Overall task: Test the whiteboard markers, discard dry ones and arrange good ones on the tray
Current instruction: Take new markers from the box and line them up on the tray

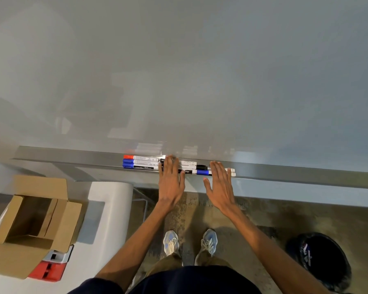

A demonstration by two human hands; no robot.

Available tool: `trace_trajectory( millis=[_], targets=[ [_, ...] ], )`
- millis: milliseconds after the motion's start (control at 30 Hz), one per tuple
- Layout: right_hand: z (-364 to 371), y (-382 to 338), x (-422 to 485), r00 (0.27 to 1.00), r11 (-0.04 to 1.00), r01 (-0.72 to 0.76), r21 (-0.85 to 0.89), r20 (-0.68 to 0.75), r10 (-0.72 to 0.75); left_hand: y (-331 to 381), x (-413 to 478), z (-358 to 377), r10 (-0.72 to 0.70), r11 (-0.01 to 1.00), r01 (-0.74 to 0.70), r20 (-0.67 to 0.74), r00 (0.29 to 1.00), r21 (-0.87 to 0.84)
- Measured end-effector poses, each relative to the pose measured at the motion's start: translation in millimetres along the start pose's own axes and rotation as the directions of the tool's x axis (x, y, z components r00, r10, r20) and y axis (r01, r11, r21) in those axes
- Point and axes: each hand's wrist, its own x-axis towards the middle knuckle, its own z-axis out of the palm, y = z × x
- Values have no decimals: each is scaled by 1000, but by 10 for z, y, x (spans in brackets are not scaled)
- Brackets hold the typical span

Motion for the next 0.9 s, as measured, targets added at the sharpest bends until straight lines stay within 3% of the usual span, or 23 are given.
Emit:
trace_trajectory(
  millis=[133, 300, 467, 567, 667, 900],
  targets=[
    [33, -241, 66, 998, 999, 47, 24, -32, -46, -302, 49, -205, -108, 994, 105, -107, 988, -37],
    [76, -671, 241, 983, 987, 157, 35, -102, -153, -680, 79, -480, -108, 993, 98, -188, 976, -61],
    [243, -1155, 387, 964, 964, 267, -2, 11, -267, -1040, 78, -625, -8, 1000, 12, -207, 978, 17],
    [376, -1417, 450, 951, 952, 306, -28, 65, -304, -1269, 75, -650, 88, 995, -81, -119, 989, 63],
    [484, -1612, 517, 954, 950, 295, -102, 86, -287, -1469, 45, -648, 149, 984, -144, -41, 988, 105],
    [594, -1845, 575, 959, 936, 283, -209, 87, -271, -1630, 70, -701, 213, 971, -200, -97, 972, 128]
  ],
)
